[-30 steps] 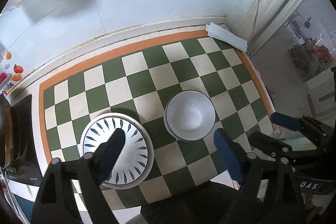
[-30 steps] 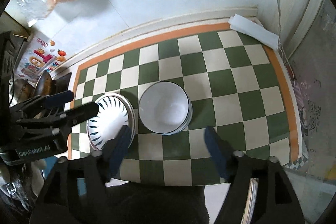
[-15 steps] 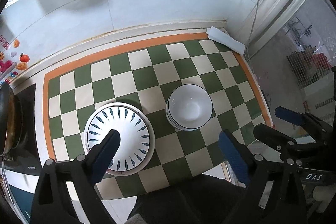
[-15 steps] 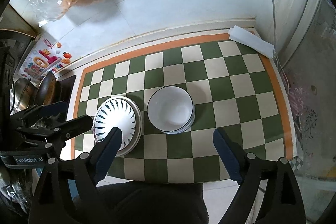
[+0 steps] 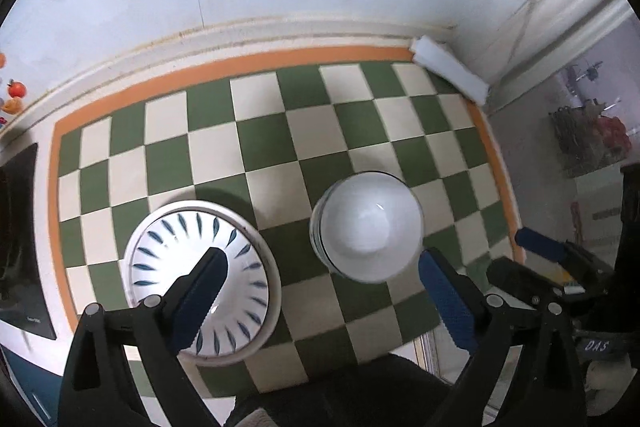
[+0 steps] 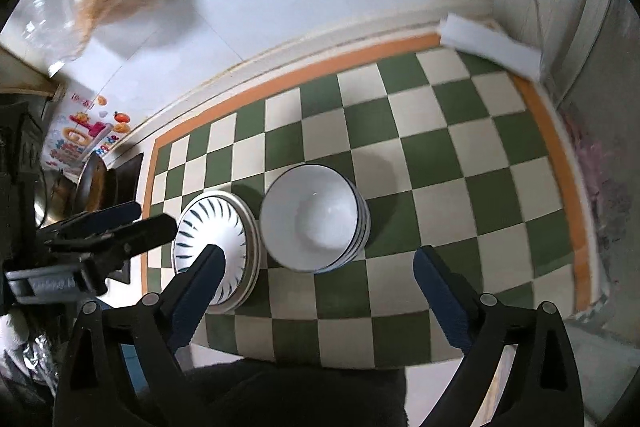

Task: Organize plates and bowls
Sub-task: 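Grasp the bowl stack with both tools and lift it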

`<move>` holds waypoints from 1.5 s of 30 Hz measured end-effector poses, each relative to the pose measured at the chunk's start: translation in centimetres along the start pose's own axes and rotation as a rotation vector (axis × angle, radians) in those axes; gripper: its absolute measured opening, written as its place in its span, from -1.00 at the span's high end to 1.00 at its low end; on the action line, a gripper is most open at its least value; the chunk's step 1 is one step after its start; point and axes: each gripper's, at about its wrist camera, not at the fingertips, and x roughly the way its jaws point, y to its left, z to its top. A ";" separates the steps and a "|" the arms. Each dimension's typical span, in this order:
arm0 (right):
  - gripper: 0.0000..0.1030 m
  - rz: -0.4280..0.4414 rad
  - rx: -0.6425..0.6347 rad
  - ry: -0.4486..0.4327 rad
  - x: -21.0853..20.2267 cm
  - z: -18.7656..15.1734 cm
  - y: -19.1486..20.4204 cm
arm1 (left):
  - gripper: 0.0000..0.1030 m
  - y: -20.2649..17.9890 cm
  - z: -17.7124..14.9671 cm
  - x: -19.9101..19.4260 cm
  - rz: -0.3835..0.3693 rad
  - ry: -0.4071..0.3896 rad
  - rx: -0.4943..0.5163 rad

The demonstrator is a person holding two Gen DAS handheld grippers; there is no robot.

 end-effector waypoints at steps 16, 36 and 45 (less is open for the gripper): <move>-0.89 0.282 0.203 0.277 18.3 1.3 -8.3 | -0.89 1.2 4.1 15.1 -0.062 0.258 -0.040; -0.22 0.323 0.192 0.347 24.2 2.1 -6.5 | -0.13 2.0 3.4 17.4 -0.215 0.358 -0.138; -0.21 0.332 0.208 0.379 24.2 2.6 -5.3 | -0.13 2.2 3.1 15.9 -0.187 0.363 -0.137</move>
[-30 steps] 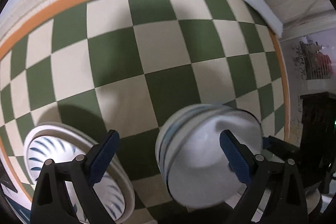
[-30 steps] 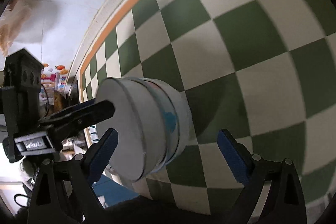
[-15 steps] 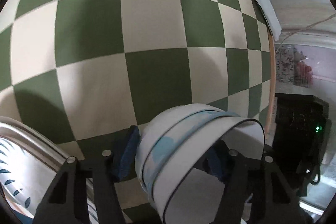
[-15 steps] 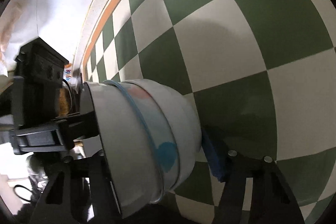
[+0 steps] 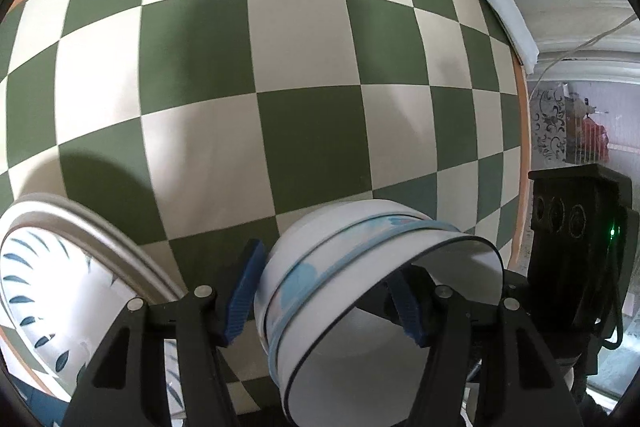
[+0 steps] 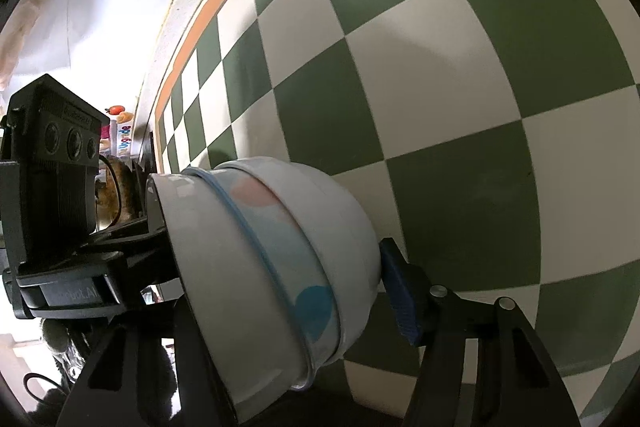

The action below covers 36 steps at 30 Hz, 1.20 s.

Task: Organize plates and bowls
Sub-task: 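Grasp the bowl stack with both tools and lift it, then lower the bowl stack onto the blue-striped plate stack with both tools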

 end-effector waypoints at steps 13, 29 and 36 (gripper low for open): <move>-0.20 -0.006 -0.055 0.044 1.2 -2.2 7.1 | -0.13 4.2 -2.8 -6.1 -0.018 -0.026 -0.027; -0.19 0.023 -0.106 0.079 10.4 -3.1 15.8 | -0.13 14.1 -4.5 -9.2 0.030 -0.049 -0.073; -0.19 -0.005 -0.121 0.106 13.5 -3.0 16.7 | -0.13 16.5 -4.7 -8.5 0.016 -0.041 -0.115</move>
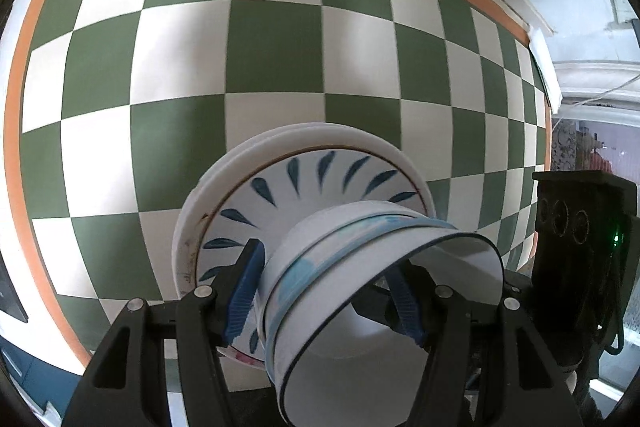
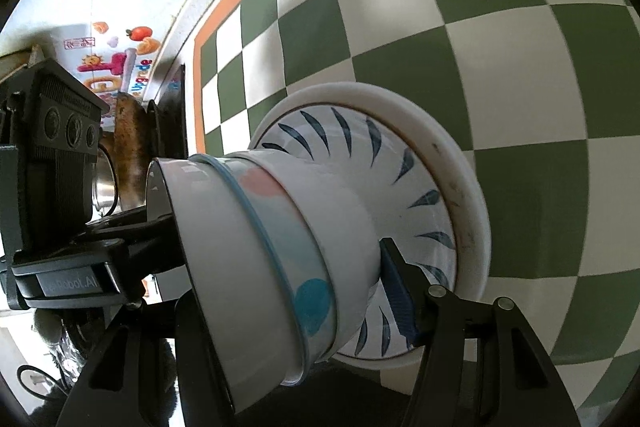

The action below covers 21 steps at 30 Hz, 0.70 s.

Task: Organize plates and bowls
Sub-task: 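Lower the bowl stack onto the blue-striped plate stack with both tools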

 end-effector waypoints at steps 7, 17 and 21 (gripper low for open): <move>-0.19 -0.018 -0.011 0.012 1.0 0.6 -0.1 | -0.13 0.9 0.2 0.4 -0.007 0.003 -0.011; -0.21 -0.026 -0.009 0.026 1.0 0.8 -0.3 | -0.13 0.9 0.3 0.4 0.002 -0.006 -0.005; -0.26 -0.057 -0.025 0.028 1.1 0.7 0.2 | -0.13 0.8 -0.1 -0.4 0.045 -0.041 0.014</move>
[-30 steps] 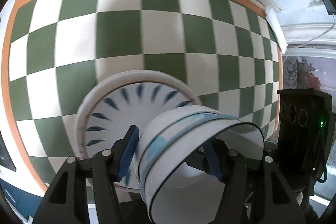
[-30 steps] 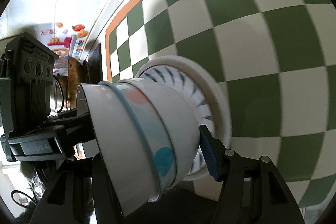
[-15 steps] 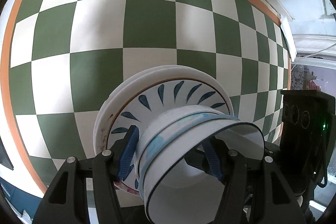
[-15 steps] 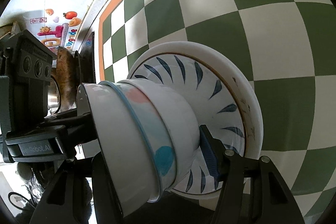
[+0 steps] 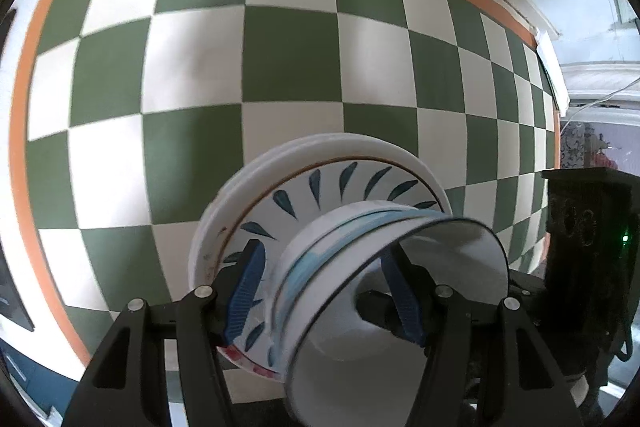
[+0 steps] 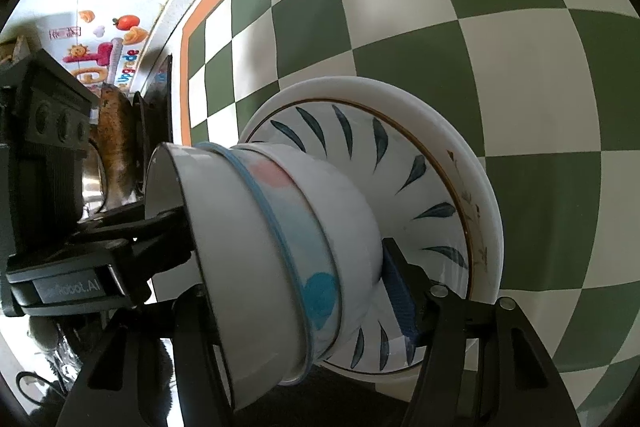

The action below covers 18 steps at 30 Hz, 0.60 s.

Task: Organize plates and bowls
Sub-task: 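Lower the bowl stack onto the blue-striped plate stack with both tools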

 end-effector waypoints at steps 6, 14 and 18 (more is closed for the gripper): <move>-0.26 -0.071 -0.046 -0.035 -1.4 -0.6 1.1 | -0.13 0.1 -1.2 -2.7 0.067 -0.087 0.009; -0.26 -0.164 -0.121 -0.125 -4.8 -3.1 3.6 | -0.13 -1.0 -4.6 -6.7 0.155 -0.229 0.064; -0.26 -0.215 -0.159 -0.176 -6.5 -5.1 5.2 | -0.14 -1.3 -6.2 -7.9 0.169 -0.276 0.073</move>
